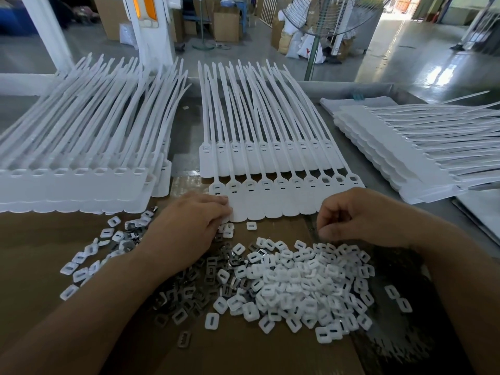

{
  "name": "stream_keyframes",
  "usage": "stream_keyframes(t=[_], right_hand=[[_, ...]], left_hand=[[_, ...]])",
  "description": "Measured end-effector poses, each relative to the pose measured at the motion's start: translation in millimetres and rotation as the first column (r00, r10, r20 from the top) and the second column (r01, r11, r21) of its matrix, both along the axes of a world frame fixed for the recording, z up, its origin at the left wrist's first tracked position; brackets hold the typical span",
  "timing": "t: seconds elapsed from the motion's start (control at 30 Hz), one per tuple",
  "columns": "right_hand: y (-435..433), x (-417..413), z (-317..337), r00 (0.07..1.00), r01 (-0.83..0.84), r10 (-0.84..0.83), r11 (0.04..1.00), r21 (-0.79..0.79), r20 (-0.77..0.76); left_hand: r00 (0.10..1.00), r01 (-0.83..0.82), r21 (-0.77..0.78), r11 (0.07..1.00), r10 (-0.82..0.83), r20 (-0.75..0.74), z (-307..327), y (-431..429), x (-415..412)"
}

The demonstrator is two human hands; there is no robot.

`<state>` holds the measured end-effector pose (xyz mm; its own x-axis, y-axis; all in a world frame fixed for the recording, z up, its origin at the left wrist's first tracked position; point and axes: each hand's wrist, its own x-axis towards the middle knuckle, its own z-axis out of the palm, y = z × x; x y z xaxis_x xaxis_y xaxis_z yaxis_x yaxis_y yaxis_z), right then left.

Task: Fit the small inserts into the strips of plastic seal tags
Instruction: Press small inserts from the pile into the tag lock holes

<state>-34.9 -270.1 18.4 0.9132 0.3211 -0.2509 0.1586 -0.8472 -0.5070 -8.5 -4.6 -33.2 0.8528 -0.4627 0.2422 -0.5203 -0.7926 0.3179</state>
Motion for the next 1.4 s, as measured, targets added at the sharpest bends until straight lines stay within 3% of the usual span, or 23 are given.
stream_keyframes(t=[0.13,0.27,0.4,0.6,1.4], right_hand=[[-3.9,7.2,-0.3,0.996,0.043,-0.045,0.998,0.034,0.071],[-11.1,17.9,-3.8,0.955,0.226,-0.265,0.940,0.255,0.133],[-16.5,33.3,-8.4,0.893,0.328,-0.397,0.896,0.298,0.212],[-20.0,53.6,-16.7,0.812,0.445,-0.557,0.785,0.431,0.176],[-22.9,63.1,-41.6,0.839,0.428,-0.495,0.856,0.289,0.226]], left_hand=[[1.000,-0.008,-0.008,1.000,0.008,0.009,0.1,-0.4,-0.6],[1.000,-0.008,-0.007,1.000,0.008,0.013,0.8,-0.5,-1.1],[1.000,0.000,-0.010,1.000,0.000,0.007,1.8,-0.2,-2.4],[1.000,0.002,-0.019,1.000,-0.002,0.005,3.4,0.0,-4.6],[1.000,0.001,-0.012,1.000,-0.001,0.009,0.8,-0.5,-3.0]])
